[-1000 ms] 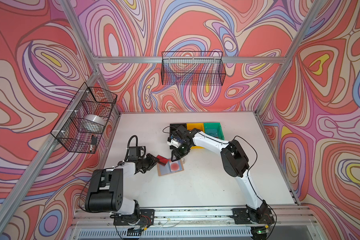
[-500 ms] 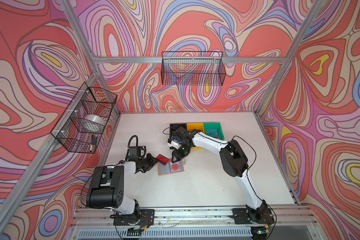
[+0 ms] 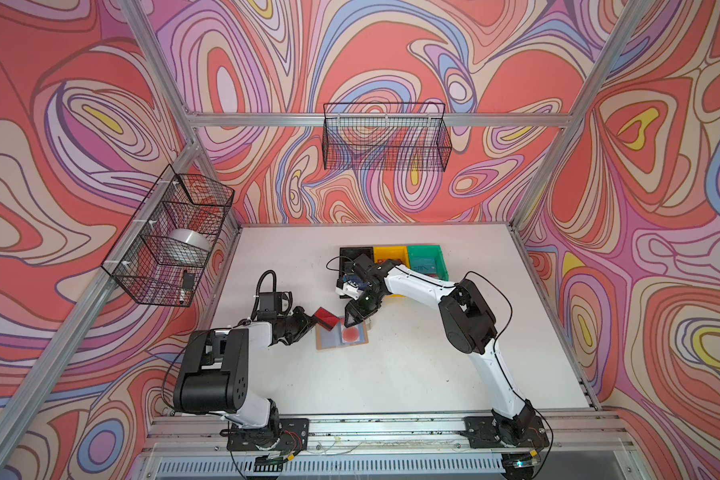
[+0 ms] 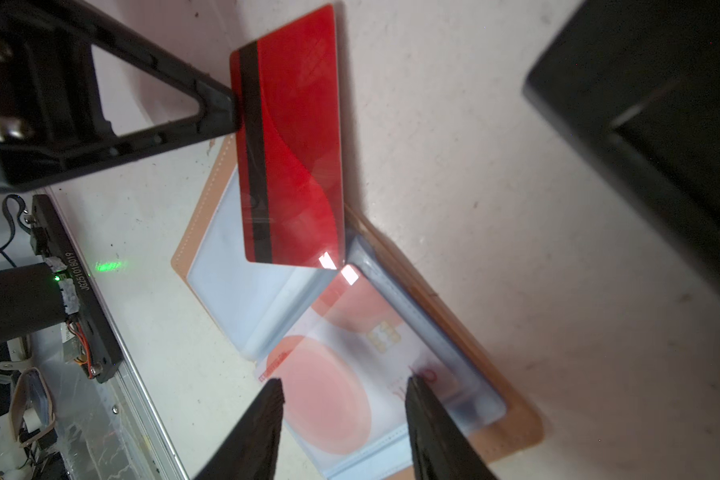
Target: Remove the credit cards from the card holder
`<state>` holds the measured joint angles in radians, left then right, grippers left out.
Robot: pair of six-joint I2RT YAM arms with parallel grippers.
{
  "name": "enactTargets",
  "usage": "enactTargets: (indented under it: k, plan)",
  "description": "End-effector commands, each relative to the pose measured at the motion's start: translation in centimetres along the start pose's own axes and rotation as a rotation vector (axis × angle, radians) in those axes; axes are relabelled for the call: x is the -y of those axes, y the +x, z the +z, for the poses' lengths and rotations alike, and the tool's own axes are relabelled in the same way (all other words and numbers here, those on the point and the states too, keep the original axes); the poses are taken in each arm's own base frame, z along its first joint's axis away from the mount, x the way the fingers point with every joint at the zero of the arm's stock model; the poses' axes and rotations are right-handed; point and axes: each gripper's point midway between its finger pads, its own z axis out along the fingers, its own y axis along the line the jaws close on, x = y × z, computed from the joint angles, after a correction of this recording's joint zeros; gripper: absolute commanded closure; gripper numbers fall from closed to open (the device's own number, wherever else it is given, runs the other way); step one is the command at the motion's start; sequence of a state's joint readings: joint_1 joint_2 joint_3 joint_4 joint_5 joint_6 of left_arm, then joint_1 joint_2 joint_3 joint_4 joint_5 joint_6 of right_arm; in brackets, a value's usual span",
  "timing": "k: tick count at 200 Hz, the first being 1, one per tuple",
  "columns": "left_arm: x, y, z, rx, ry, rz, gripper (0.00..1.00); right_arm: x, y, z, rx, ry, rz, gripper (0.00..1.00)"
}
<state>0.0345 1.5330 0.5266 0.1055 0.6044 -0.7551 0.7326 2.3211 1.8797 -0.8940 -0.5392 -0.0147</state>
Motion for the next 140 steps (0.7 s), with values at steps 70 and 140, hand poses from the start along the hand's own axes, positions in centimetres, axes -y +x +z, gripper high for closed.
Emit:
enactTargets:
  k: [70,140]
  plan:
    - [-0.9,0.1,-0.2,-0.006,-0.048,-0.013,0.85,-3.1,-2.1,-2.9,0.096,-0.023,-0.097,0.5]
    - [-0.8,0.0,0.0,-0.012,-0.047,-0.007,0.84,-2.7,-4.1,-1.6,0.106,-0.035,-0.109,0.5]
